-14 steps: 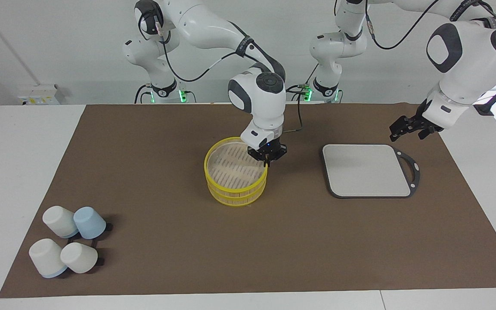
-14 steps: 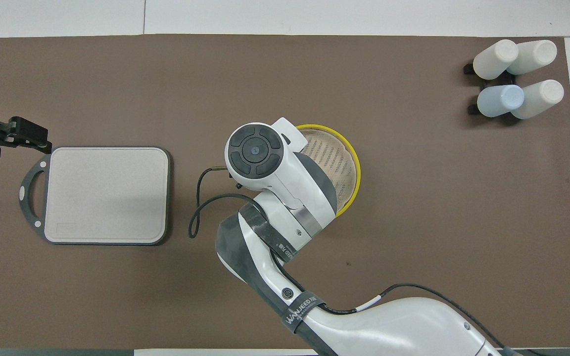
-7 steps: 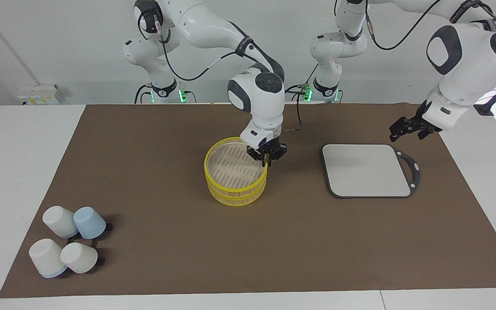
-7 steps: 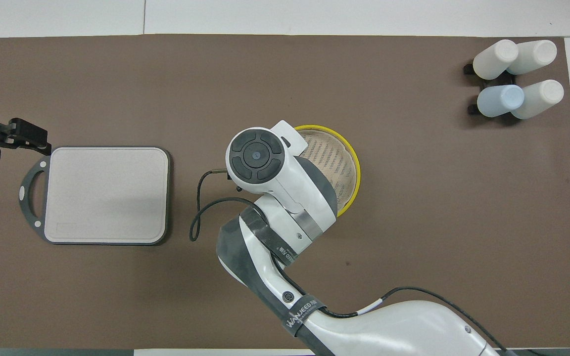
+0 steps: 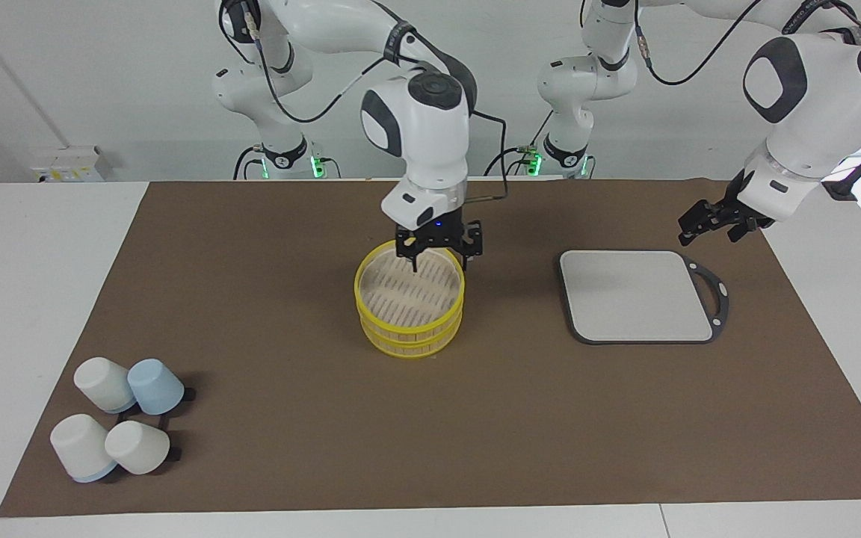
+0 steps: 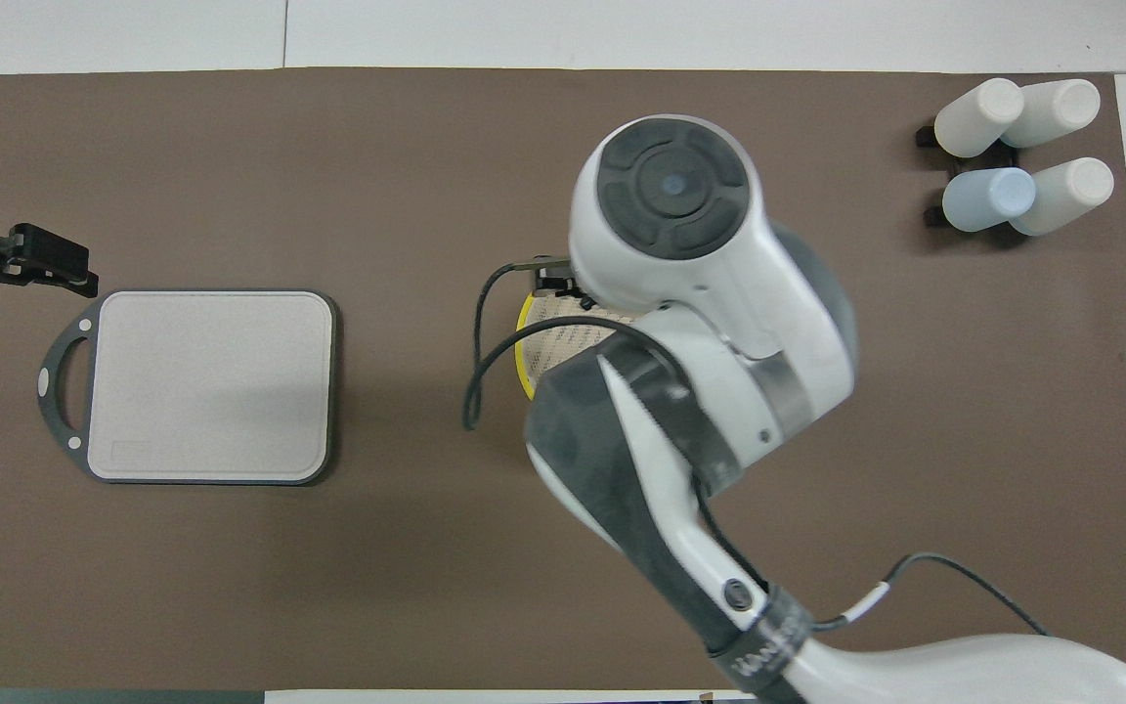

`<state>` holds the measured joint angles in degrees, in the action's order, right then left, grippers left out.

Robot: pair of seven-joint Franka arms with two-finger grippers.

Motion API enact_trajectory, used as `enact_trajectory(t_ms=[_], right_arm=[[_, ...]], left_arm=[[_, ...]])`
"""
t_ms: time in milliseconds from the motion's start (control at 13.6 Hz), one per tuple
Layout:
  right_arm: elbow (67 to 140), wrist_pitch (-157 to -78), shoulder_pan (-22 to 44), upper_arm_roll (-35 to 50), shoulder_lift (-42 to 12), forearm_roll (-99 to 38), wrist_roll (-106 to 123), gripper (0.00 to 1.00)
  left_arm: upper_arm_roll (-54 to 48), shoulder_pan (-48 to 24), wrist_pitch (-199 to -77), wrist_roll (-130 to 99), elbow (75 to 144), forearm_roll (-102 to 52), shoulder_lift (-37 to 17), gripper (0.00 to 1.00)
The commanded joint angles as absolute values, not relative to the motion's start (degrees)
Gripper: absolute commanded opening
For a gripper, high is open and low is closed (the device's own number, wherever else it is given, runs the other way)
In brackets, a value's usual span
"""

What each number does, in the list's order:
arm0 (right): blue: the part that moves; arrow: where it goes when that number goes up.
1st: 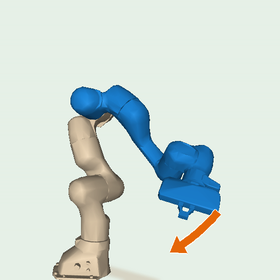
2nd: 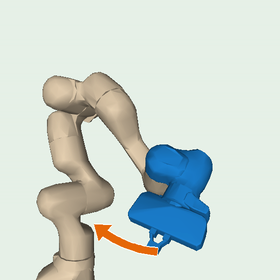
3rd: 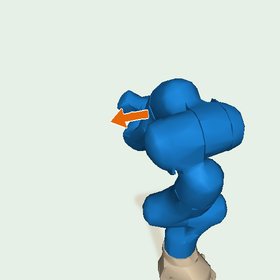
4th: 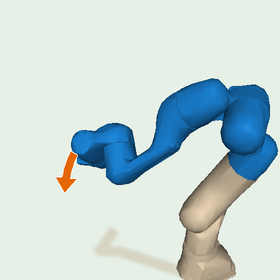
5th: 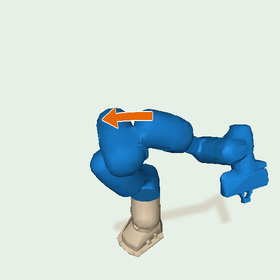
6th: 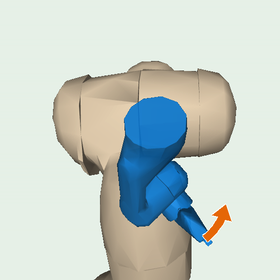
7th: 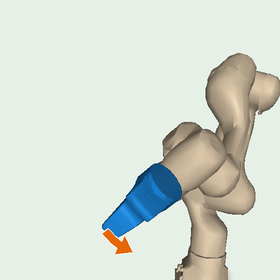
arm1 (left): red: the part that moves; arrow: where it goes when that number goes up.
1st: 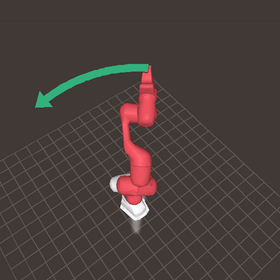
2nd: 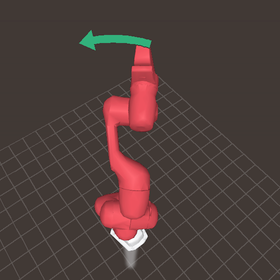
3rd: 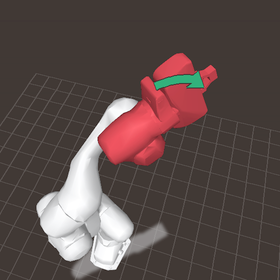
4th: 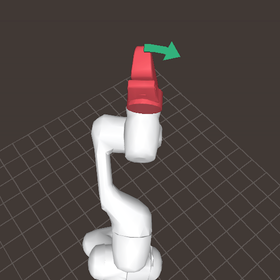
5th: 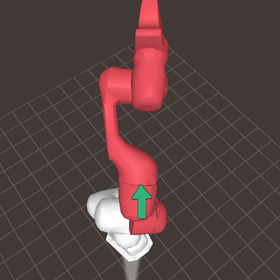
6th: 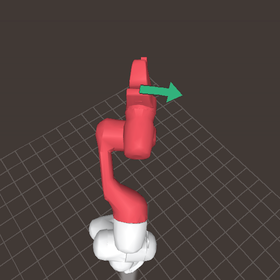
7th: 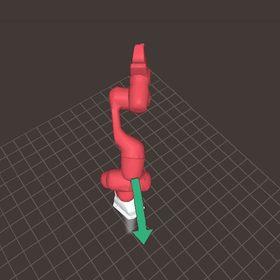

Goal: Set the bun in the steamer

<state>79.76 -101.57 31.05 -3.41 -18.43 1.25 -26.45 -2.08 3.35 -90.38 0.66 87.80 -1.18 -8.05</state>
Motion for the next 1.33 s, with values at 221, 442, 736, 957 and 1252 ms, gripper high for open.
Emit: enact_trajectory(t_ms=[221, 442, 736, 957, 1252], right_arm=[[85.3, -92.6, 11.2, -2.4, -7.8, 1.2, -2.9, 1.00], [86.0, -92.0, 4.3, -2.5, -6.3, 1.2, 2.2, 1.00], [89.2, -90.5, -0.2, -2.5, -4.8, 0.7, 3.7, 1.00], [96.3, -92.8, -1.3, -2.4, 0.3, 0.4, 3.7, 1.00], [95.5, -95.6, -2.2, -2.5, -0.2, 0.5, 4.3, 1.00]], left_arm=[[-1.8, 2.3, -91.5, 2.7, 87.8, -1.7, -7.6, 1.00], [-2.0, 2.2, -91.4, 2.7, 87.8, -1.7, -7.7, 1.00], [-2.2, 1.8, -91.2, 2.7, 87.9, -1.7, -7.6, 1.00], [-2.2, 1.8, -91.3, 2.7, 87.9, -1.7, -7.7, 1.00], [-2.3, 1.7, -91.1, 2.7, 87.7, -1.7, -7.6, 1.00]])
